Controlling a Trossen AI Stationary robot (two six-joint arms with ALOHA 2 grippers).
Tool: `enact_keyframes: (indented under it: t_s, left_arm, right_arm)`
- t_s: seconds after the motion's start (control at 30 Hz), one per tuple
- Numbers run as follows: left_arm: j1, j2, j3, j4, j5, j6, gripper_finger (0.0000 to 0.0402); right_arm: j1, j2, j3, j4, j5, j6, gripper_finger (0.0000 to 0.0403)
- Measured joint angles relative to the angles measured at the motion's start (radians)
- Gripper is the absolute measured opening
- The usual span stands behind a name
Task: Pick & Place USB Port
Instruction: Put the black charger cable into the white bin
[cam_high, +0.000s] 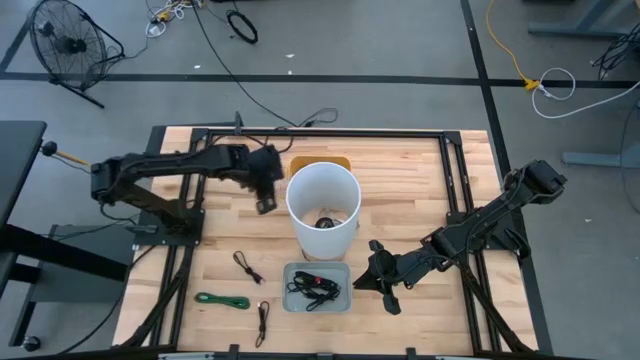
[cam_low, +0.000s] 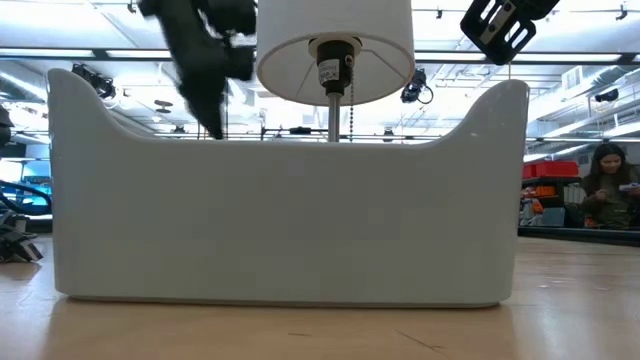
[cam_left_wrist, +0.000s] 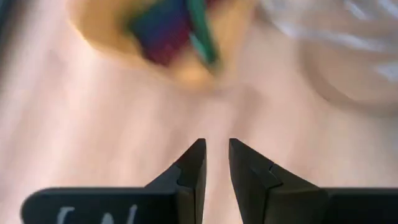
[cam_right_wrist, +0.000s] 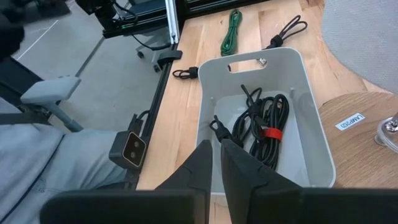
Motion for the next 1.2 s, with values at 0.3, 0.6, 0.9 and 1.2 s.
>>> enact_keyframes:
  t_s: [0.3,0.6,0.9,1.2]
  left_arm:
    - [-0.265,-0.145,-0.014,-0.300,0.198,-0.330,0.0073]
    - [-0.693,-0.157,-0.136,-0.115,0.155,-0.409,0.0074]
    - [-0.895,-0.156,-0.269,0.157,0.018,-0.472,0.0107]
    - [-0.913,-0.141,-0.395,0.353,-0.044,-0.430,0.0177]
  right_arm:
    - [0.000,0.000,0.000,0.001,-0.001,0.025,0.0038]
    - [0.000,0.000,0.000,0.003,0.000,0.027,0.0038]
    - [0.000,0.000,0.000,0.004,0.000,0.027,0.0038]
    - [0.000,0.000,0.000,0.003,0.000,0.027,0.0038]
